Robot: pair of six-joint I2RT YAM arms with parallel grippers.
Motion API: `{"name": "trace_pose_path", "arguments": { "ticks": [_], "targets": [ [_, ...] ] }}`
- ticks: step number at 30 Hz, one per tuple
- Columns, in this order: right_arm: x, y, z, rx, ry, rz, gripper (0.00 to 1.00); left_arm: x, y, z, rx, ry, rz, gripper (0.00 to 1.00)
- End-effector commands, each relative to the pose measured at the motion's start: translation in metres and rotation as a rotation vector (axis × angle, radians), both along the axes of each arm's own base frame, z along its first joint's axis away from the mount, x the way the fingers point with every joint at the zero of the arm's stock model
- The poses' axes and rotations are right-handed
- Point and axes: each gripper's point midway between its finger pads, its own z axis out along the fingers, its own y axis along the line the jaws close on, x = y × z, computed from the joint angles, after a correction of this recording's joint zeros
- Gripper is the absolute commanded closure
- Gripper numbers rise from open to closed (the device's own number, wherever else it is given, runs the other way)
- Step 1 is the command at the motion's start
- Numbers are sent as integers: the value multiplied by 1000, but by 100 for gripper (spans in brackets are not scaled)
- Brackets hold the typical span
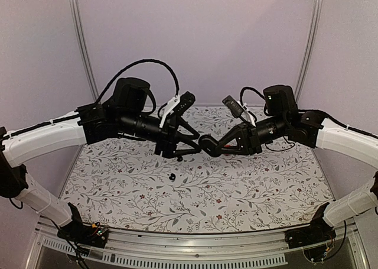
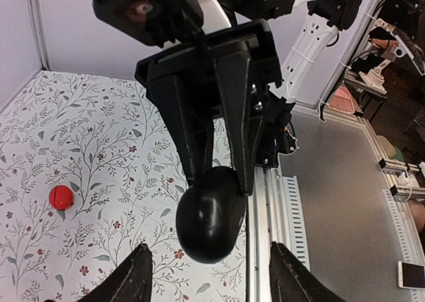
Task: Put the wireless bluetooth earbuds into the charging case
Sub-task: Pass from the right arm to the left
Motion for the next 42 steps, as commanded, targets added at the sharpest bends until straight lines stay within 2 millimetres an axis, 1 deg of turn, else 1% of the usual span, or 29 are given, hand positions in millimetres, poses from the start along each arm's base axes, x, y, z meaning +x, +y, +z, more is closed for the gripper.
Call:
{"name": "trace_pose_path", "arguments": {
  "ticks": [1,4,9,15,22,26,29,30,31,32,34,36,37,40,42],
  "targets": [
    [-6,4,6,-20,-46,40,95,-21,-7,1,19,25,-94,42],
    [-6,6,3,-42,-61,43,95,-29,-9,-2,25,50,-137,45],
    [-9,8,-1,-76,-79,49,95,-36,-11,-5,24,85,-189,51],
    [-14,11,-2,-91,-116,76,95,-36,-16,-6,29,96,-202,60],
    [-15,11,-6,-113,-124,80,96,-37,-17,-7,24,105,-205,71],
    [-12,11,-6,-119,-130,69,96,-37,-16,-6,19,103,-205,80],
    [-10,11,-6,-123,-143,51,95,-37,-16,-2,2,87,-202,86],
    [-8,11,-6,-122,-150,42,88,-37,-16,0,-7,76,-199,88],
    [-6,11,-5,-120,-156,30,77,-35,-16,2,-16,63,-191,90],
    [-4,11,-4,-118,-165,14,71,-34,-14,5,-28,46,-178,91],
    [0,10,0,-110,-171,-19,66,-30,-13,10,-54,16,-152,94],
    [8,9,5,-108,-188,-67,51,-28,-12,13,-74,-11,-133,96],
    [12,8,7,-105,-196,-90,48,-27,-10,15,-85,-23,-123,97],
    [26,-5,23,-67,-183,-177,39,-23,-9,20,-104,-51,-96,97],
    [31,-17,40,-12,-206,-221,36,-20,-9,21,-110,-64,-83,98]
  ]
}}
